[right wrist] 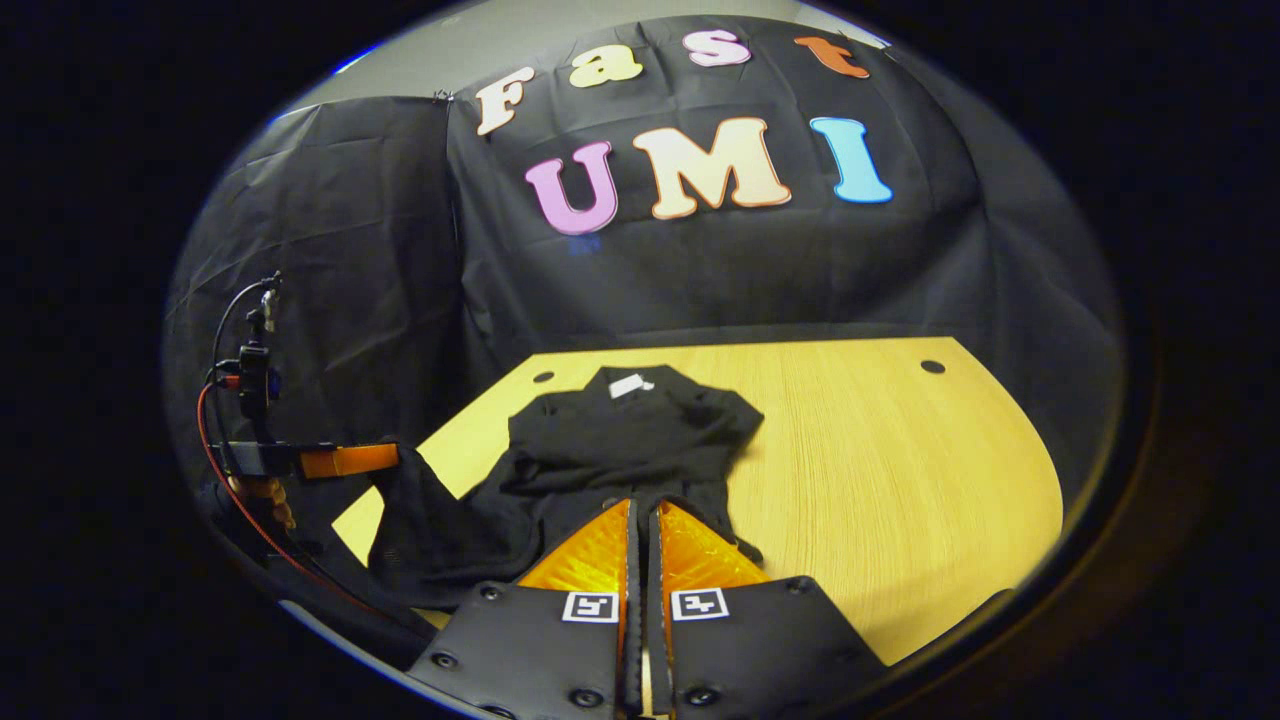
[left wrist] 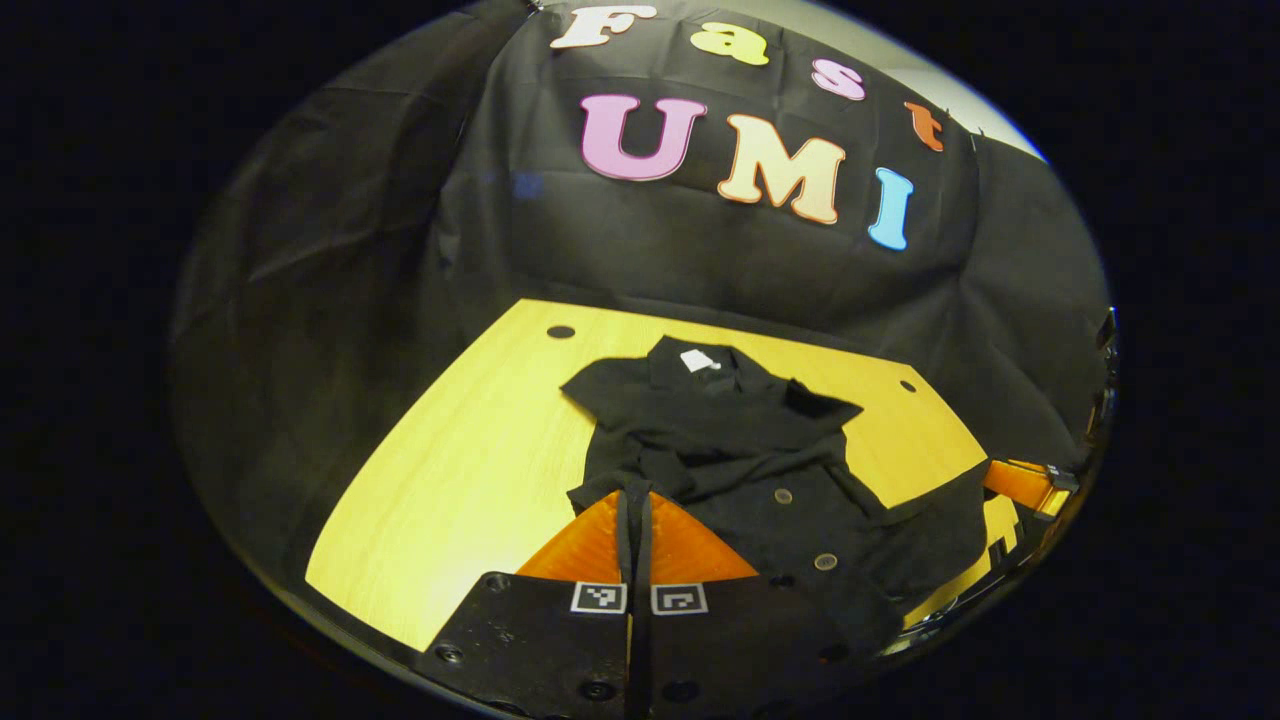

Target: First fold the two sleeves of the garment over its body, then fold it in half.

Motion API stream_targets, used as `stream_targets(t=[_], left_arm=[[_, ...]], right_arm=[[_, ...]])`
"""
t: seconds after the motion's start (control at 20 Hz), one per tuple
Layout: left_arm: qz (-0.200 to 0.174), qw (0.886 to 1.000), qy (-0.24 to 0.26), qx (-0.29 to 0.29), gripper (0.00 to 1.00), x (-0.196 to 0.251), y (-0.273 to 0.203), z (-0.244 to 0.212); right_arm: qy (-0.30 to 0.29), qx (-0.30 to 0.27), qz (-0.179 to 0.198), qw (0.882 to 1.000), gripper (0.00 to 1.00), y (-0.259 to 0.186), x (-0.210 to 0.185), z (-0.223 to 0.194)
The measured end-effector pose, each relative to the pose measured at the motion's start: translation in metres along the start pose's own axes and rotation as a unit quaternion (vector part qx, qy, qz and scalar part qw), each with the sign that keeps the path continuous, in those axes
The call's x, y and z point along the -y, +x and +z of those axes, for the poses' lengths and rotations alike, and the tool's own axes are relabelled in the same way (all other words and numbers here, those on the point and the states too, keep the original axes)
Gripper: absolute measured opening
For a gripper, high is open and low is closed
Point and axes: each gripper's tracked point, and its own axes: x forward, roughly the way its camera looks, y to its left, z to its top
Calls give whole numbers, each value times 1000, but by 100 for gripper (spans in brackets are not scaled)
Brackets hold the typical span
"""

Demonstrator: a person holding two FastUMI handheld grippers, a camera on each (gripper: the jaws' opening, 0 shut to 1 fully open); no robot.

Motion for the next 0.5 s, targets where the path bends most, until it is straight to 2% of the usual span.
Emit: stream_targets(t=[0.25,0.3,0.5], left_arm=[[-4,999,-5,32,0,-4,34,44],[-5,999,-6,36,0,-7,41,53],[-6,999,6,54,0,-16,70,83]], right_arm=[[-15,40,4,999,5,37,0,62],[-15,48,5,999,1,43,0,72],[-15,65,-1,998,5,73,7,106]])
